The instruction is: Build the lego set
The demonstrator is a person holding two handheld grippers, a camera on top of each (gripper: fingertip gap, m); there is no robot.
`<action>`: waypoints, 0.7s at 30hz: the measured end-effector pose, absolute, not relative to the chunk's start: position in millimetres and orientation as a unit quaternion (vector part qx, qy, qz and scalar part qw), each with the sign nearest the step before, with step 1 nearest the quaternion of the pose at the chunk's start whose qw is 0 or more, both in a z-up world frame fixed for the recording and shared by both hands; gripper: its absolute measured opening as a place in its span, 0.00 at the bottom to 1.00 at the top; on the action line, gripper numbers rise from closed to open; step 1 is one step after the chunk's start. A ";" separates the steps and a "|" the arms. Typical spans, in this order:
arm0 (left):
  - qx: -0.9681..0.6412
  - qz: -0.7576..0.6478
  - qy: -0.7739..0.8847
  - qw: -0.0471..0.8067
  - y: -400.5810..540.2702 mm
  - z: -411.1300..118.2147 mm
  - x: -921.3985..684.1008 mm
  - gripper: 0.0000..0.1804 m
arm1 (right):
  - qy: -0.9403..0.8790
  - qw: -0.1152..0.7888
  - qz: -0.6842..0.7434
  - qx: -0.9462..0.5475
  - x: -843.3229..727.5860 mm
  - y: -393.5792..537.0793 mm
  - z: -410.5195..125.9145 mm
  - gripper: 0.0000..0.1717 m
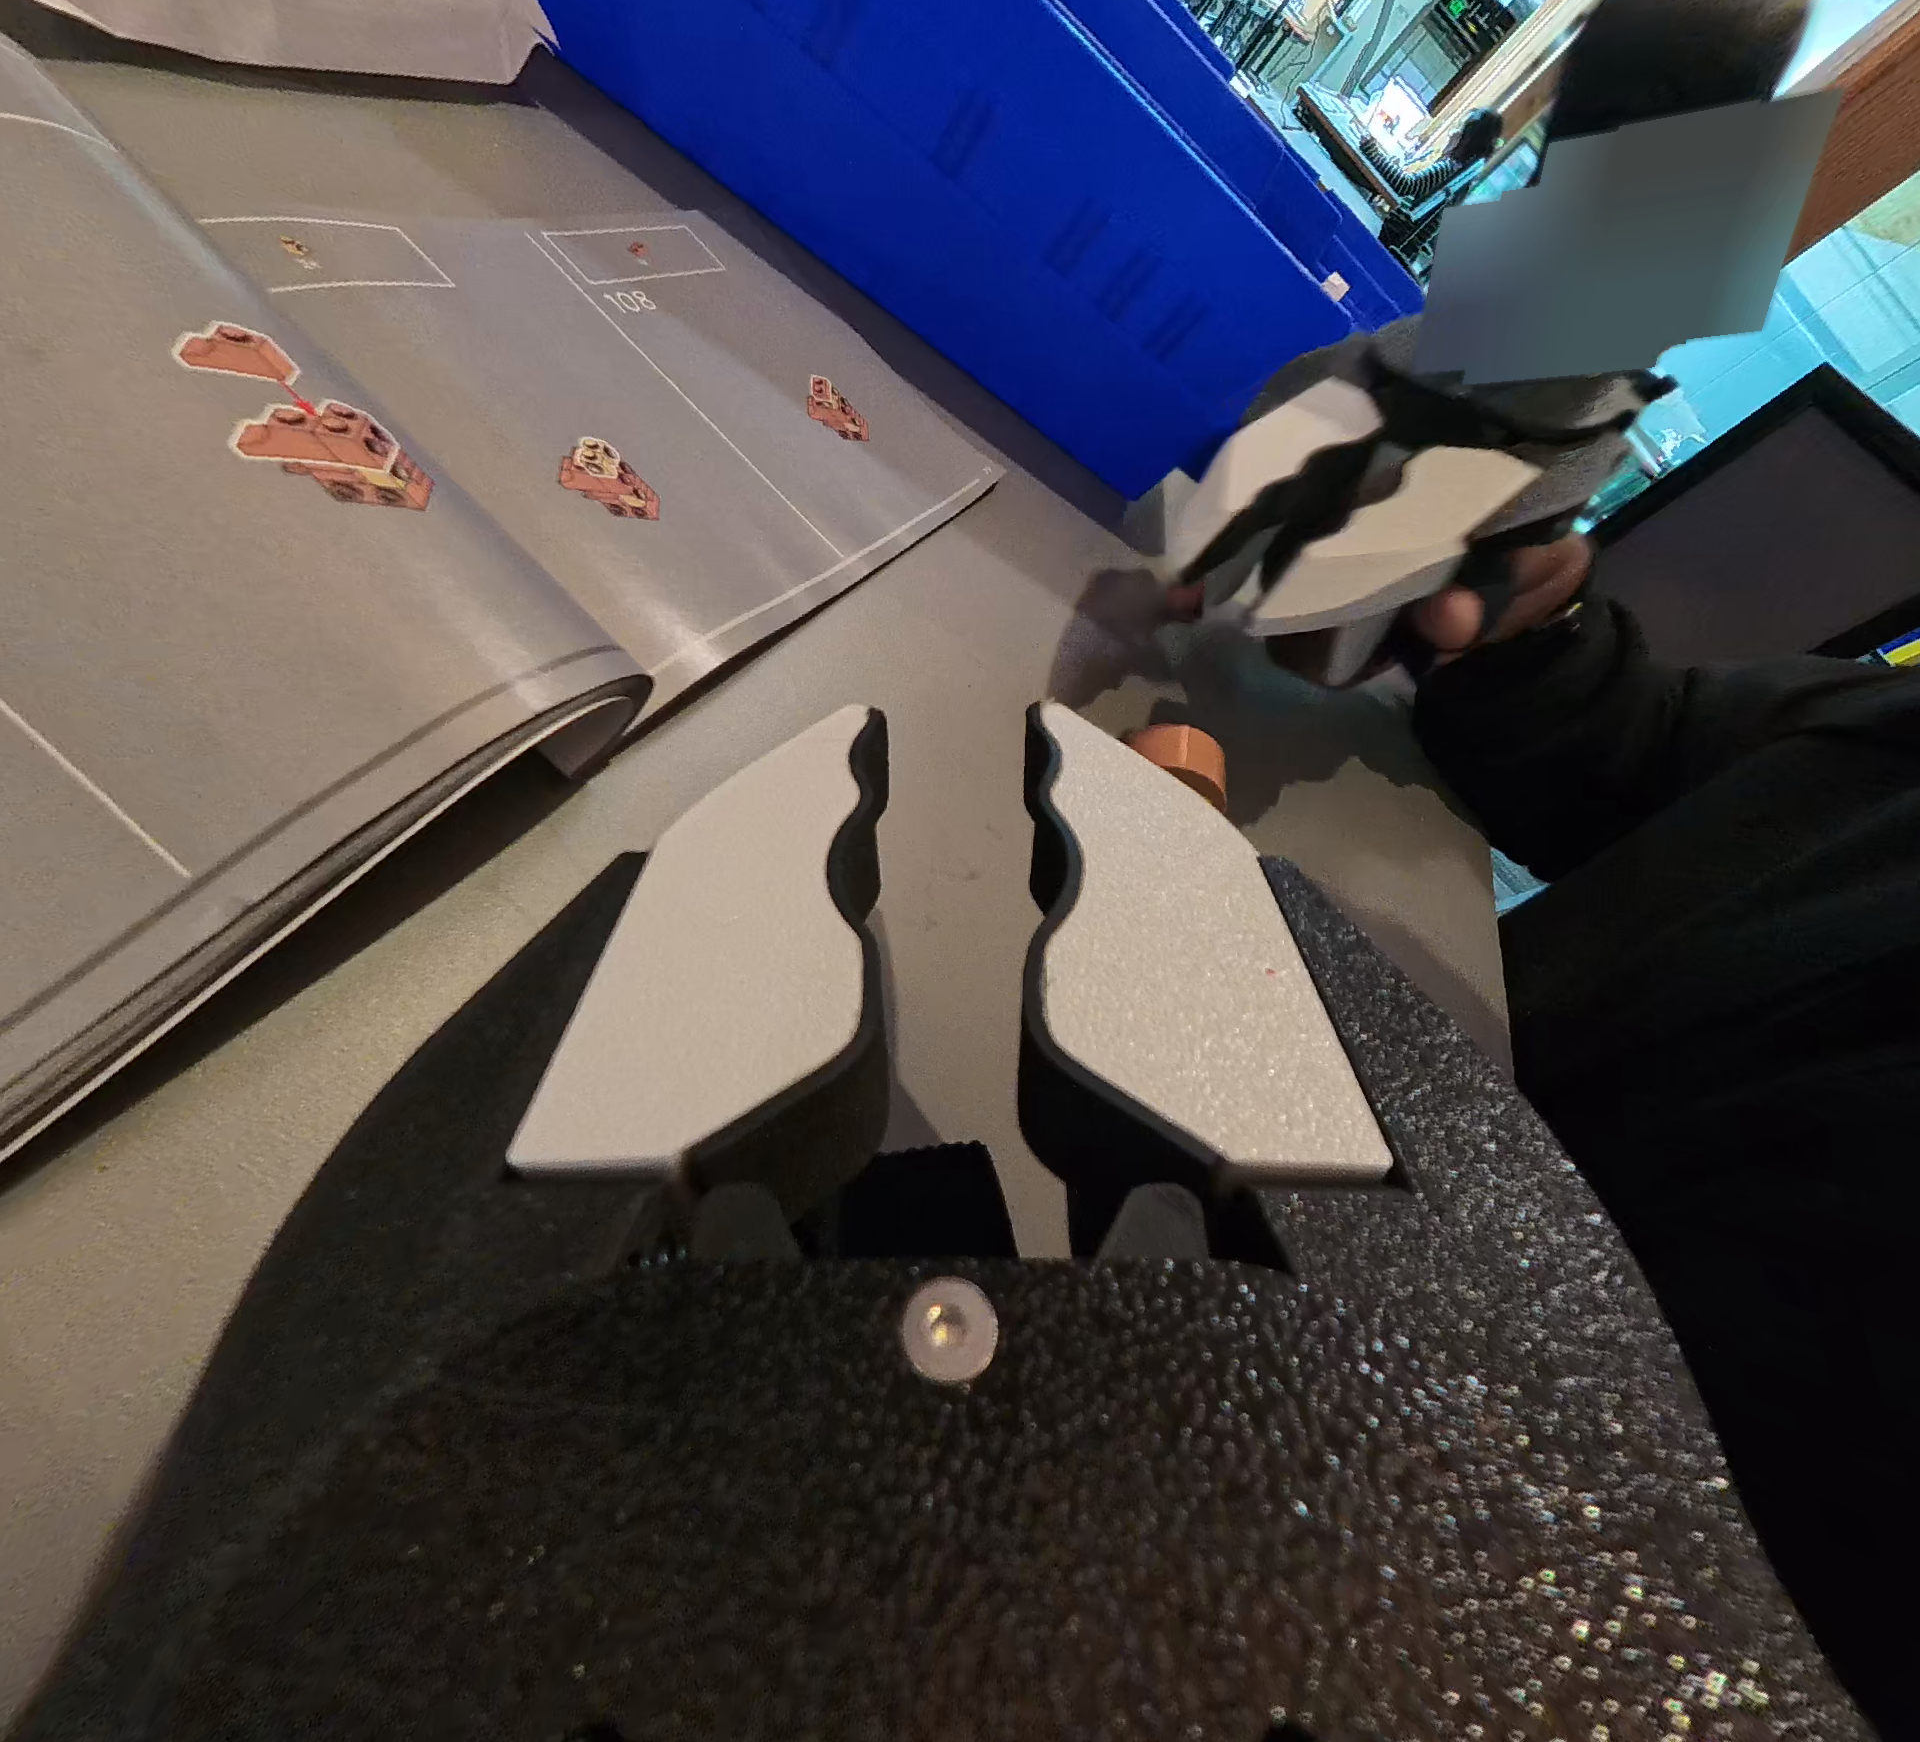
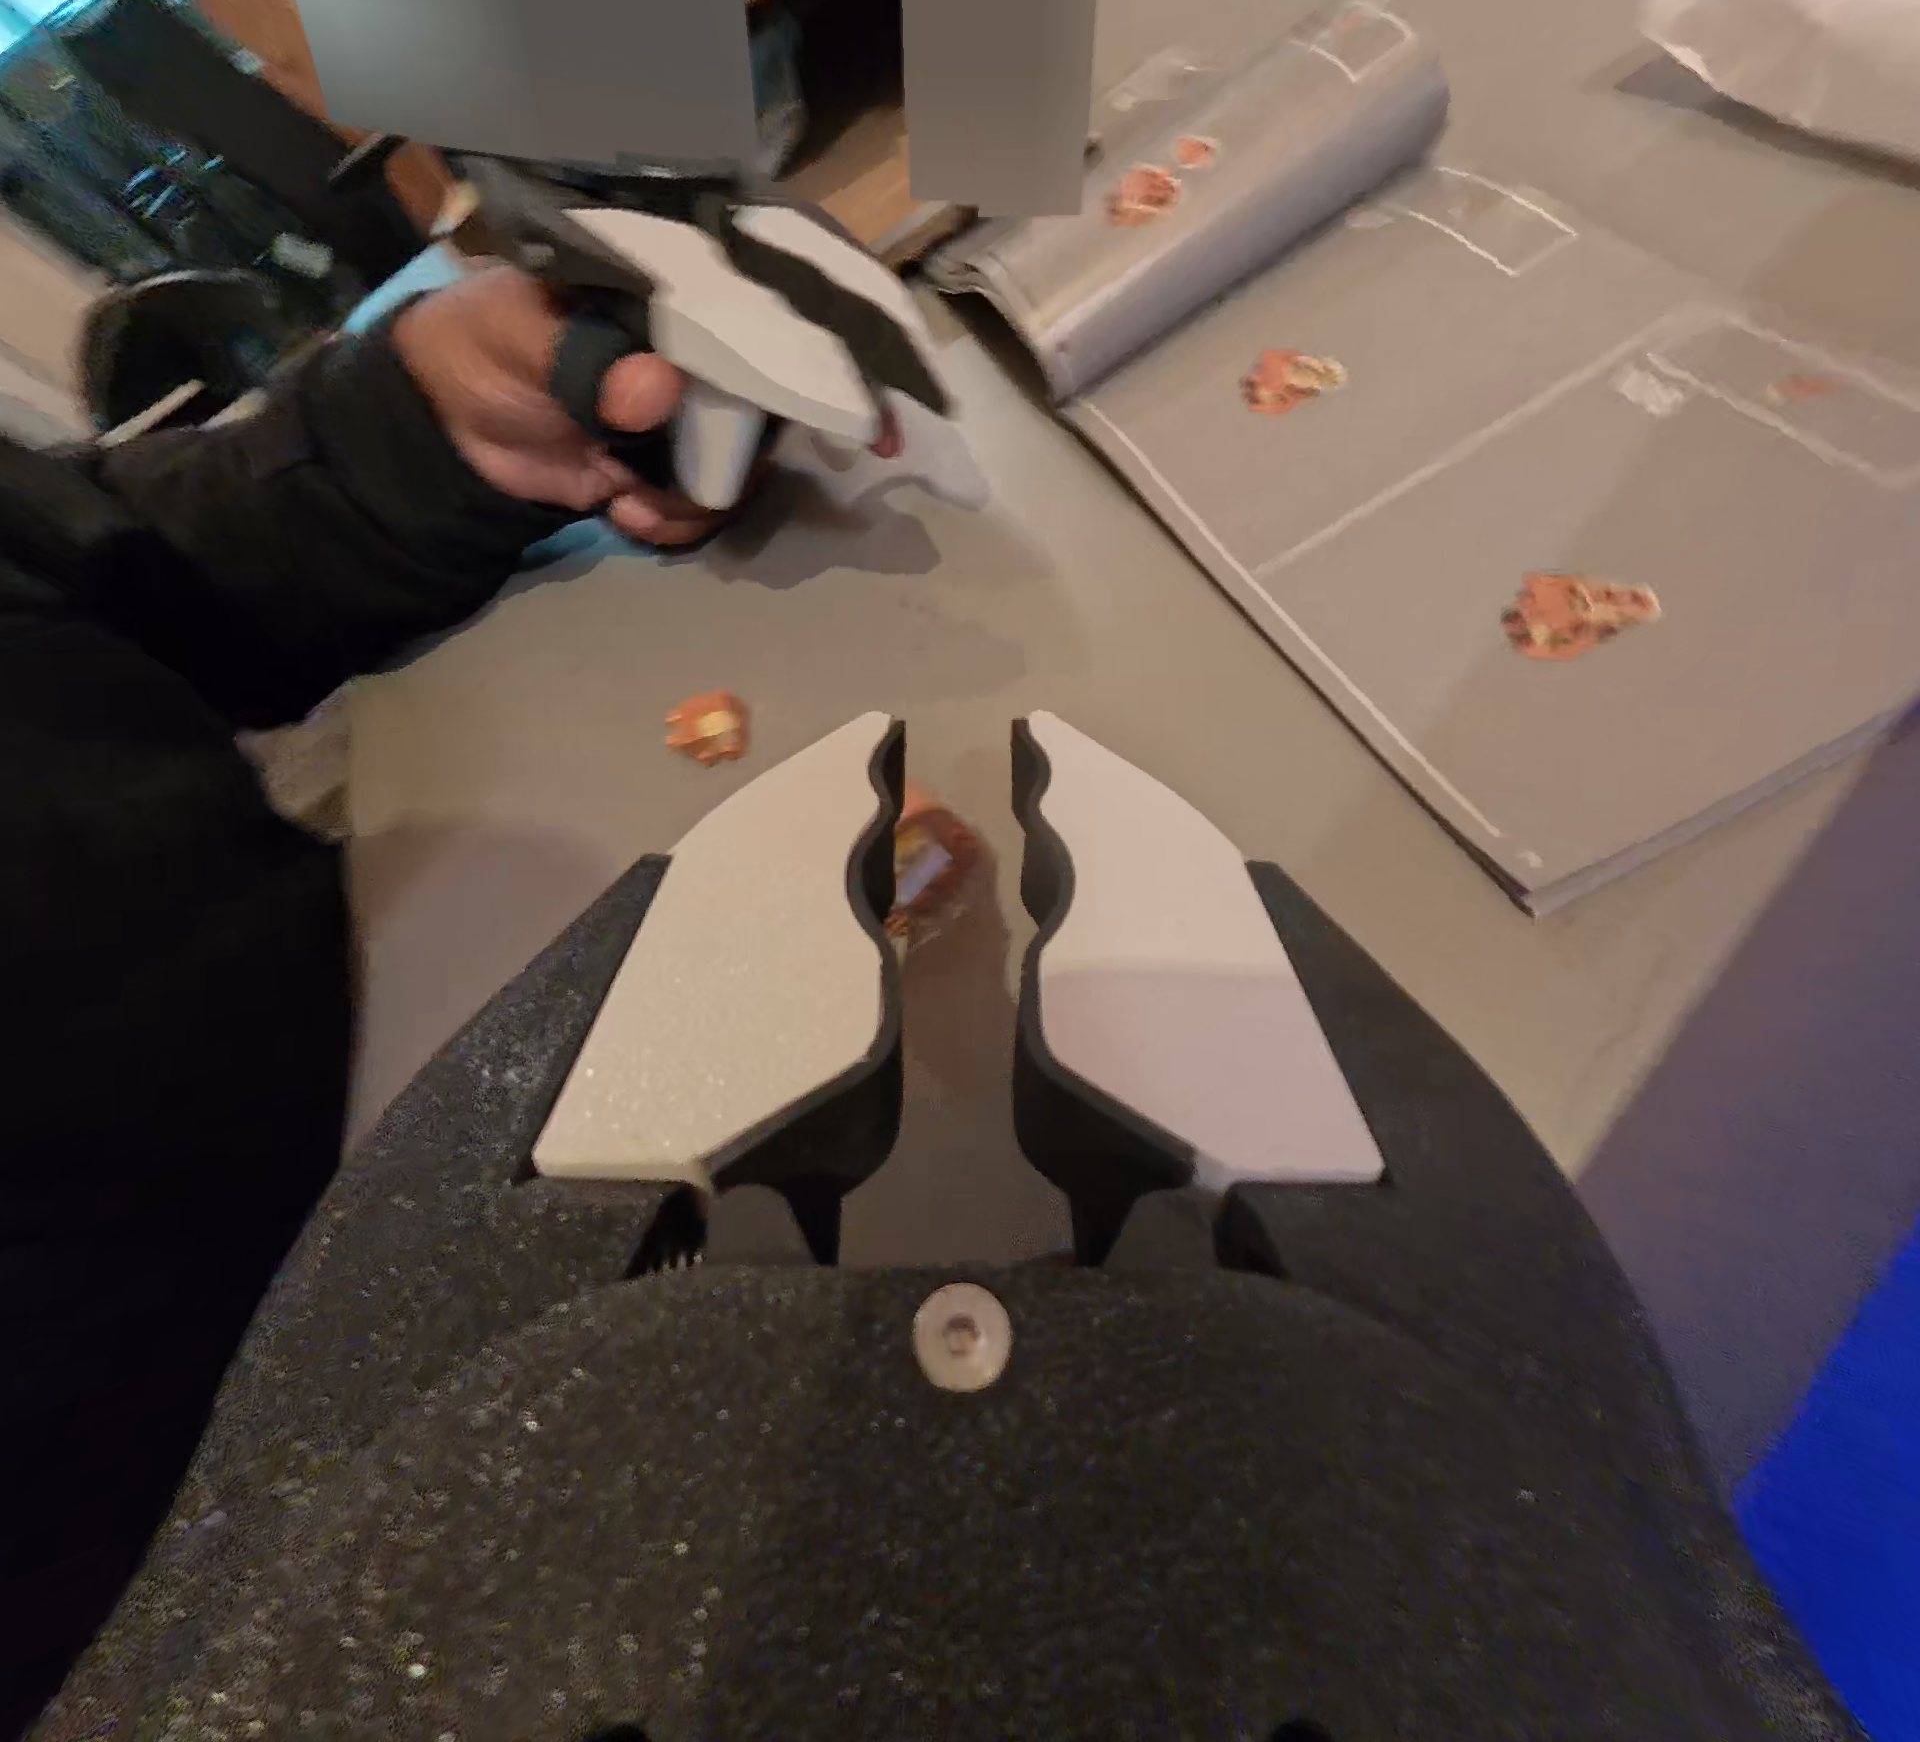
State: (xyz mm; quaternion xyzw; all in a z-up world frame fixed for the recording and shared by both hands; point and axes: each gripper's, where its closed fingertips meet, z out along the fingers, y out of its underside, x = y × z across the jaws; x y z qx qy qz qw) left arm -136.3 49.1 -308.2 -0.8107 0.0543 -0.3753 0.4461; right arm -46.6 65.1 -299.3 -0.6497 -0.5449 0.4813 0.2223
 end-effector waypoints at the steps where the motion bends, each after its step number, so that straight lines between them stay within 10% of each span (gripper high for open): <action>1: -0.811 -0.376 0.053 0.445 49.5 -308.4 -136.7 0.13 | -0.561 0.229 0.481 -0.634 -39.2 63.8 -285.5 0.11; 7: -0.808 -0.374 0.053 0.452 48.8 -306.8 -137.3 0.13 | -0.702 0.433 0.170 -0.539 43.4 196.3 -163.5 0.06; 12: -0.813 -0.367 0.061 0.448 48.4 -308.6 -135.0 0.13 | -0.837 0.095 -0.057 -0.535 85.5 299.0 -254.6 0.11; 21: -0.814 -0.360 0.074 0.450 44.6 -308.4 -131.9 0.13 | -0.880 -0.076 -0.199 -0.425 109.6 335.1 -331.0 0.19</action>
